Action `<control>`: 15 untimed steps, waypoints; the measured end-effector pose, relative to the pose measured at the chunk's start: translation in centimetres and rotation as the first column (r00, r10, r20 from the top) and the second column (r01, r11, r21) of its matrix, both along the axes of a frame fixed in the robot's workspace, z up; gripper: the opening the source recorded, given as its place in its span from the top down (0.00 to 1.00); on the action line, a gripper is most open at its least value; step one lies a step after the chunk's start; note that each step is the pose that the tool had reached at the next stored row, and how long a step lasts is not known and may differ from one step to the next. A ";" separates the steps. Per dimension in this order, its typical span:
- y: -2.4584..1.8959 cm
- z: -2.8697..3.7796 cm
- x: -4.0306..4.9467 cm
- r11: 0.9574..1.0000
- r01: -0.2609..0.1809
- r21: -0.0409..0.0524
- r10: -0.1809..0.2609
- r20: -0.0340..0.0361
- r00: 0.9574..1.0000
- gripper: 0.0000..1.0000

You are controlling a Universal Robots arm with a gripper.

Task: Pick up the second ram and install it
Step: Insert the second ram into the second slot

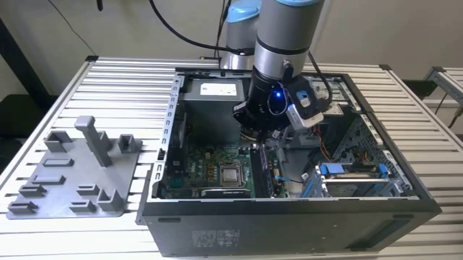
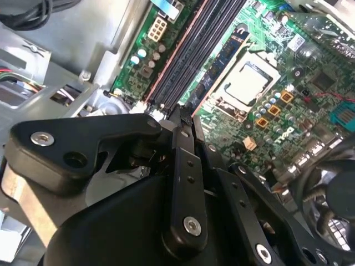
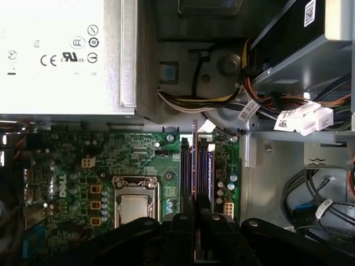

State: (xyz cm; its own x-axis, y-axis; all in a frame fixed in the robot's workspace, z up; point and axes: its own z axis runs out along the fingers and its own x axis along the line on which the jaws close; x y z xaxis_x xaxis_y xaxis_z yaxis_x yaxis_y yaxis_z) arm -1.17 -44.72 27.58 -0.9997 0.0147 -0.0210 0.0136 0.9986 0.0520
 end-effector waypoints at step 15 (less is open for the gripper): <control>-0.37 -2.15 -0.13 1.000 0.000 0.000 0.000 0.000 1.000 0.86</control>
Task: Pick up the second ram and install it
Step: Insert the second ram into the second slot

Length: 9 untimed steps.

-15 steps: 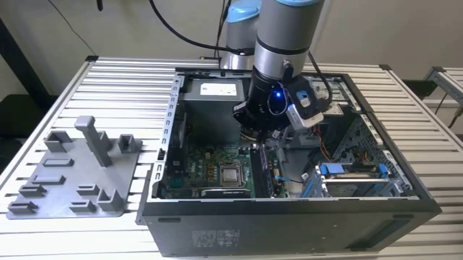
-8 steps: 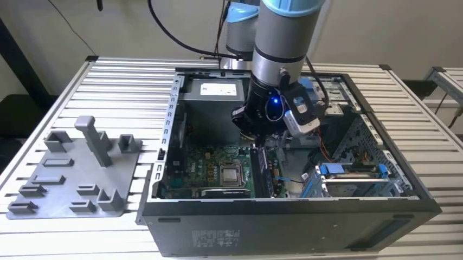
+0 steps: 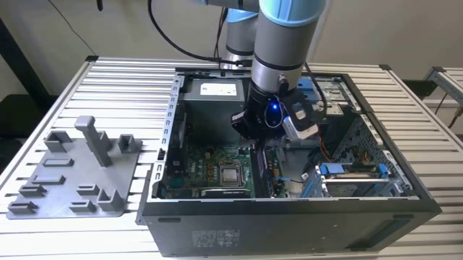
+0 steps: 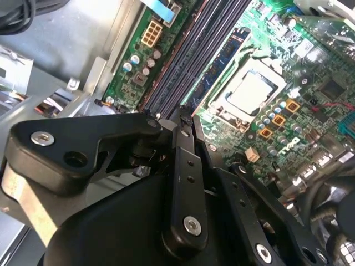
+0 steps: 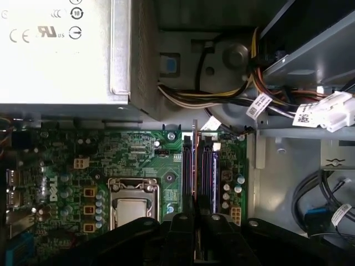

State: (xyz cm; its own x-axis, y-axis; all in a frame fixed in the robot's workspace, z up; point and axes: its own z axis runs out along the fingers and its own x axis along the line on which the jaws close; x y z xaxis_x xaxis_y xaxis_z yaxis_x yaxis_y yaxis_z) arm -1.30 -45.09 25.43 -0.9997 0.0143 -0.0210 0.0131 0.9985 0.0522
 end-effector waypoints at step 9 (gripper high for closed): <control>-0.94 -0.74 0.00 1.000 0.000 0.000 0.000 -0.001 1.000 0.86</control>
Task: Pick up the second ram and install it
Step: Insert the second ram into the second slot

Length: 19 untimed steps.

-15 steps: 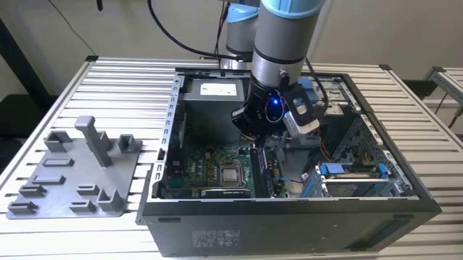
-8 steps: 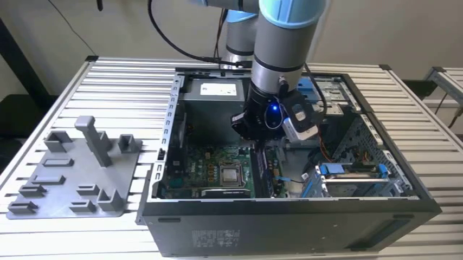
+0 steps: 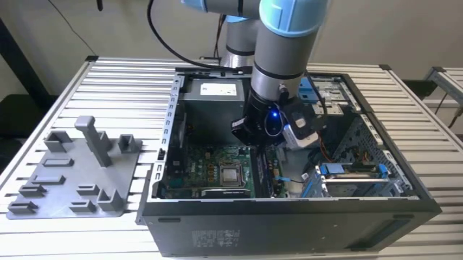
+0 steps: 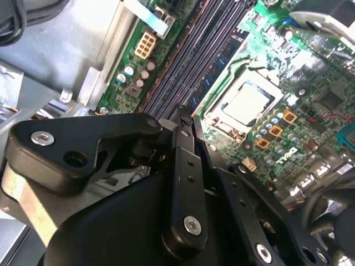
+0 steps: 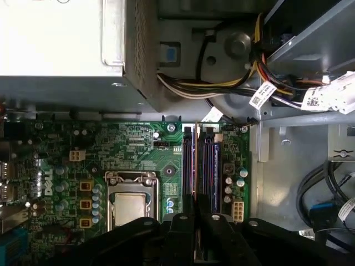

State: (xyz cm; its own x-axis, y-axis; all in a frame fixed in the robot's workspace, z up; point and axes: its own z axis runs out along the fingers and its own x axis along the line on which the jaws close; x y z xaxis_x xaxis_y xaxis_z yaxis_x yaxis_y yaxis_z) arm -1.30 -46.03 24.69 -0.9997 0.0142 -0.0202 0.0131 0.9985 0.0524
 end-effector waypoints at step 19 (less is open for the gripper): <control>-1.63 -1.04 0.26 1.000 0.012 -0.003 -0.012 -0.006 1.000 0.86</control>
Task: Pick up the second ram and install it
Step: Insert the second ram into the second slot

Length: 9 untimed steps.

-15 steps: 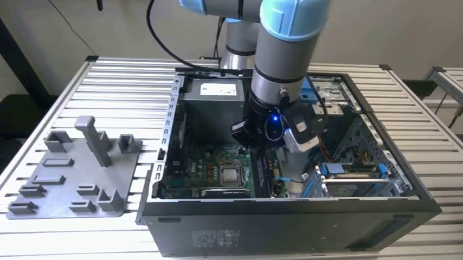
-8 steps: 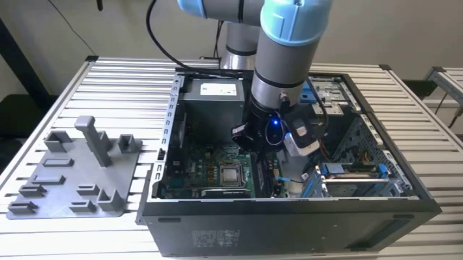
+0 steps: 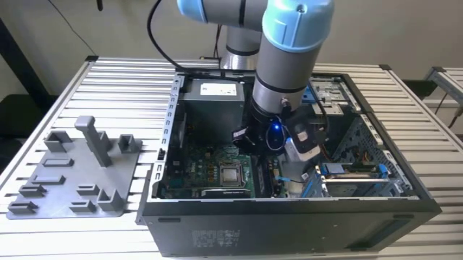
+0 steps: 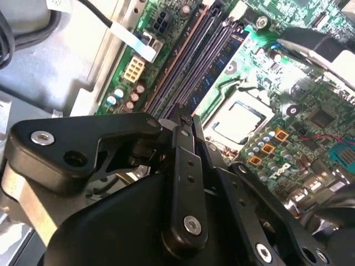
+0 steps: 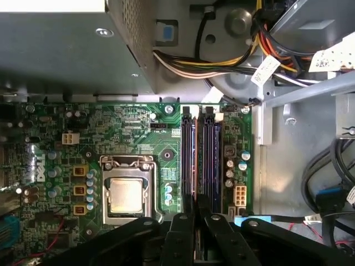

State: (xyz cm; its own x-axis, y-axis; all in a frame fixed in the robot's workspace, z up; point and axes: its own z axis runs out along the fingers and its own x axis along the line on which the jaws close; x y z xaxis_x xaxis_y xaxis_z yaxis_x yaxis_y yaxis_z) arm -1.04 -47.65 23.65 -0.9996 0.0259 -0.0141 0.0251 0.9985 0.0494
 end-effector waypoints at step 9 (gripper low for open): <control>-0.22 -0.68 0.15 1.000 0.005 0.000 -0.005 -0.006 1.000 0.86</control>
State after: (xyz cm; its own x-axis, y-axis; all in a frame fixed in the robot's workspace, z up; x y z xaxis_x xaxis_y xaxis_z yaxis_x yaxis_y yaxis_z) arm -0.89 -47.88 22.96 -0.9995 0.0309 -0.0082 0.0305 0.9983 0.0493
